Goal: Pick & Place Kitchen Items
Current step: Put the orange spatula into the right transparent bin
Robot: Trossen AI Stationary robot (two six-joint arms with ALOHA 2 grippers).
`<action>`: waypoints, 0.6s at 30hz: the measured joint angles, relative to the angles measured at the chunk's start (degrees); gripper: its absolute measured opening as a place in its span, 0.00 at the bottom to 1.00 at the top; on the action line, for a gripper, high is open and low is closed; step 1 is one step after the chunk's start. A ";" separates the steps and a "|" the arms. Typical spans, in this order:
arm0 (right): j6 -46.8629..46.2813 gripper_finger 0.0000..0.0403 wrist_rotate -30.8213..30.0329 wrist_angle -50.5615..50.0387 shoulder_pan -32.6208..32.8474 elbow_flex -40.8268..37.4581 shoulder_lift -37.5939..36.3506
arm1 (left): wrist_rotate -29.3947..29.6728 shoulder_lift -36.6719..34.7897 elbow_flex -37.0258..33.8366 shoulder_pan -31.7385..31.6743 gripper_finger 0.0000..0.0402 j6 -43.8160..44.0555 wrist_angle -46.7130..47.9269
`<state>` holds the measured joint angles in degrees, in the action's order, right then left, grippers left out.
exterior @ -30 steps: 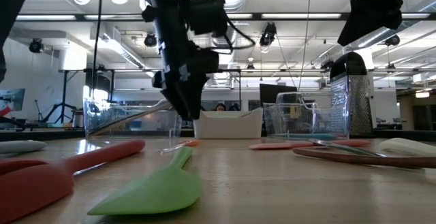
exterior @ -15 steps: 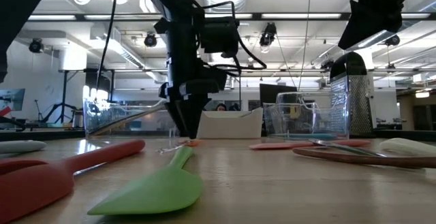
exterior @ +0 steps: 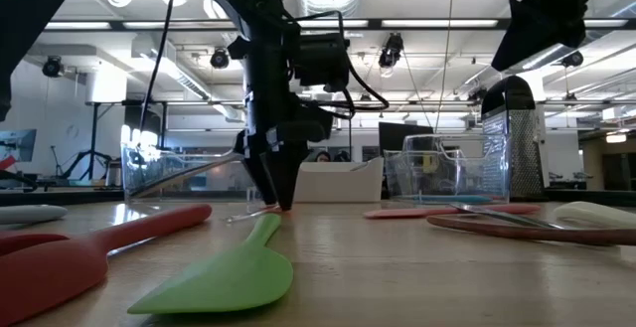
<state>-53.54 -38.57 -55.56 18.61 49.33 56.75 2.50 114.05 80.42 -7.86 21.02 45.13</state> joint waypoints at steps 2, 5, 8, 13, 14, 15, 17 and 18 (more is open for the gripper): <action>0.02 0.13 0.00 0.34 0.00 0.00 0.00 | -0.01 0.52 0.00 -0.23 0.63 -0.20 -0.39; 0.11 0.13 0.00 0.40 0.00 0.01 0.00 | 0.03 1.26 0.08 -0.31 0.64 -1.02 -0.43; 0.13 0.13 0.02 0.46 0.00 0.01 0.00 | 0.10 1.54 0.09 -0.29 0.66 -1.28 -0.47; 0.15 0.13 0.08 0.53 0.00 0.01 0.00 | 1.07 1.58 0.04 -0.33 0.73 -1.47 -0.89; 0.15 0.13 0.09 0.53 0.00 0.01 0.00 | 1.03 1.62 0.00 -0.35 0.74 -1.51 -1.01; 0.15 0.13 0.11 0.55 0.00 0.01 0.00 | 1.01 1.62 0.00 -0.40 0.74 -1.83 -1.11; 0.15 0.13 0.17 0.55 0.00 0.01 0.00 | 1.03 1.65 0.00 -0.40 0.75 -2.09 -1.20; 0.15 0.13 0.18 0.57 0.00 0.01 0.00 | 1.03 1.65 -0.02 -0.40 0.75 -1.95 -1.22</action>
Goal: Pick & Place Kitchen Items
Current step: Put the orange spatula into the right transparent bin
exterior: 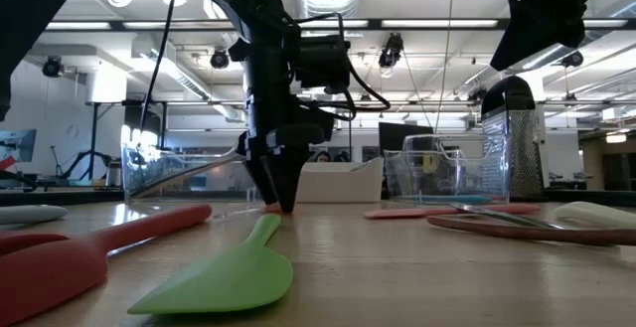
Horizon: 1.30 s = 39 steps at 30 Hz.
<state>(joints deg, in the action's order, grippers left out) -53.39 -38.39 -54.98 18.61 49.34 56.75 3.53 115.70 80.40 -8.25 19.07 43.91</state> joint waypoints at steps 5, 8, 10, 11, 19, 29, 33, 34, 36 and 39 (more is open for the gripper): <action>0.00 0.13 0.02 0.02 0.00 0.00 0.00 | 0.09 0.03 -0.38 0.11 0.70 0.97 -0.54; 0.06 0.13 0.02 0.02 0.00 0.00 0.00 | 0.45 0.02 -1.23 0.15 0.63 2.40 -1.10; 0.36 0.13 0.00 0.02 0.00 0.00 0.00 | 0.65 0.04 -1.86 0.15 0.57 2.98 -1.37; 0.50 0.13 0.00 0.02 0.00 0.00 0.00 | 0.74 0.04 -2.17 0.15 0.53 3.14 -1.43; 0.65 0.13 0.00 0.11 0.00 0.02 0.00 | 0.92 0.04 -3.93 0.11 0.21 3.68 -2.69; 0.79 0.13 0.75 0.44 0.00 0.02 0.00 | 0.20 0.04 -2.92 0.11 0.09 3.44 -2.64; 0.83 0.13 0.89 0.55 0.00 0.02 0.00 | 0.22 -0.41 -1.94 0.20 0.09 2.06 -2.17; 0.83 0.13 0.89 0.59 0.00 0.02 0.00 | 0.24 -0.64 -1.76 0.22 0.09 1.78 -2.10; 0.85 0.13 0.91 0.97 0.00 0.02 0.00 | 0.30 -1.47 -1.55 0.28 0.09 1.13 -1.98; 1.41 0.13 0.87 1.95 0.00 0.04 0.00 | 0.78 -2.50 -1.70 0.37 0.09 0.18 -5.07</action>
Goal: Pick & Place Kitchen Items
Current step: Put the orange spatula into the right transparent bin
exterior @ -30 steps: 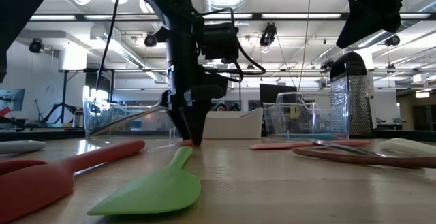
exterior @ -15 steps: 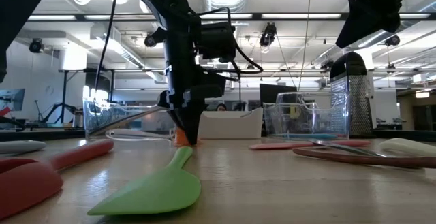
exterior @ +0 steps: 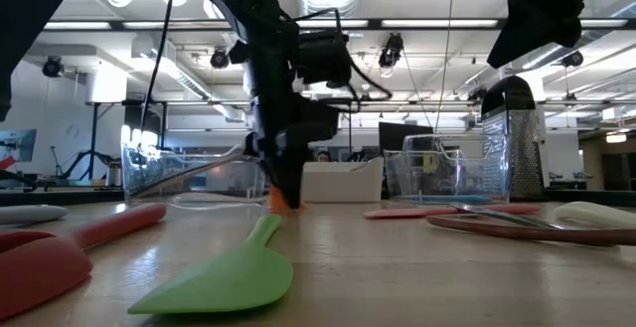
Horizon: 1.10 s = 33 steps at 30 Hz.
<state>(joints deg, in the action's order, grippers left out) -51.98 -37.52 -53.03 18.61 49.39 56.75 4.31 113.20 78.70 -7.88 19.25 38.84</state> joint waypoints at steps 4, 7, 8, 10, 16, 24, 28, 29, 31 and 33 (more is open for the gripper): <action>1.60 0.13 -0.02 1.52 0.00 0.00 0.02 | -0.24 -1.97 -0.36 0.11 0.09 -0.80 -5.99; 2.48 0.13 -0.04 2.42 0.02 0.00 0.02 | -0.71 -2.60 -0.41 0.11 0.09 -1.25 -7.38; 2.48 0.13 -0.04 2.44 0.02 0.00 0.02 | -0.70 -3.04 -0.43 0.12 0.09 -1.40 -7.51; 2.48 0.13 -0.04 2.48 0.00 0.00 0.02 | -0.68 -4.02 -0.46 0.12 0.09 -2.01 -8.07; 2.63 0.13 -0.71 2.94 0.13 -0.48 0.02 | 3.35 -8.60 -2.51 -0.28 0.09 -2.87 -14.10; 8.26 0.13 -3.23 17.37 0.85 -5.35 0.05 | -0.97 -19.56 -15.98 -1.75 0.09 -2.81 -45.10; 17.12 0.13 -3.17 33.17 0.90 -9.04 0.11 | -5.45 -24.55 -24.28 -2.14 0.09 -2.21 -66.87; 19.57 0.13 -3.14 37.30 0.90 -10.06 0.09 | -6.27 -25.54 -26.18 -2.14 0.09 -2.21 -71.71; 23.85 0.13 -2.96 45.31 0.90 -11.91 0.29 | -7.35 -26.59 -29.20 -2.14 0.09 -2.19 -79.73; 27.42 0.13 -2.88 51.97 0.90 -13.35 0.95 | -8.32 -27.39 -31.67 -2.14 0.09 -2.13 -84.85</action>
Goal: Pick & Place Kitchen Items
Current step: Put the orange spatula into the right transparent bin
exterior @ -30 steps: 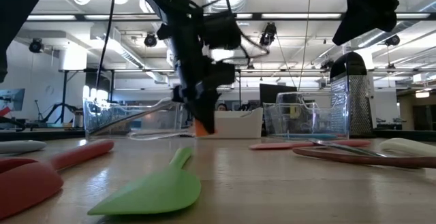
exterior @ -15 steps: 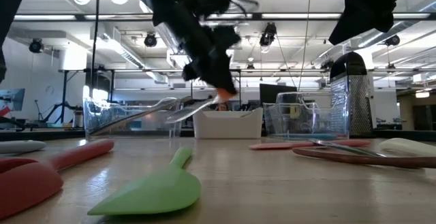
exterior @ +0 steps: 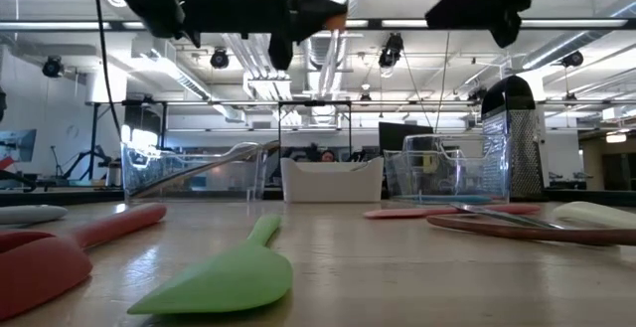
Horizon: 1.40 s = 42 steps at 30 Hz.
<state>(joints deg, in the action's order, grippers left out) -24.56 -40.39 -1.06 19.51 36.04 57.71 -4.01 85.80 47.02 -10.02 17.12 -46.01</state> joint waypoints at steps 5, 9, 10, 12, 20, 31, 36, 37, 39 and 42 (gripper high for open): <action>6.17 0.13 0.36 10.98 -0.07 -0.79 3.38 | -0.77 -0.56 -1.37 0.02 0.09 0.02 -6.39; 7.42 0.13 0.58 15.99 -0.41 -0.09 7.02 | -4.33 -0.07 0.45 0.05 0.09 -0.72 -6.50; 6.87 0.14 0.65 16.57 -0.60 0.44 7.93 | -5.18 -0.05 0.93 0.11 0.09 -0.83 -6.61; 5.51 0.16 1.22 16.72 -0.95 1.35 9.24 | -6.38 -0.05 1.62 0.11 0.09 -1.48 -6.72; 5.98 0.29 1.82 16.90 -2.13 6.74 14.40 | -9.02 0.00 3.21 0.11 0.09 -2.56 -6.60; 3.74 0.43 6.34 16.71 -6.02 11.96 20.57 | -12.09 0.02 3.42 0.09 0.09 -2.57 -6.74; 4.57 0.43 9.67 16.96 -7.23 14.96 23.69 | -16.91 0.02 3.54 0.11 0.09 -3.93 -7.10; 5.06 0.43 9.63 16.61 -7.24 15.42 24.22 | -17.48 0.02 3.54 0.11 0.09 -3.96 -7.34; 6.04 0.41 10.02 16.83 -7.29 17.10 25.45 | -18.05 0.02 3.52 0.11 0.09 -3.98 -7.44; 6.55 0.36 11.68 15.84 -7.38 18.94 26.66 | -18.57 0.02 3.52 0.11 0.09 -4.03 -7.53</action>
<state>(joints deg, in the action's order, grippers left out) -18.00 -28.72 14.77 12.12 54.98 84.37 -22.58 85.82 50.54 -9.91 13.10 -53.54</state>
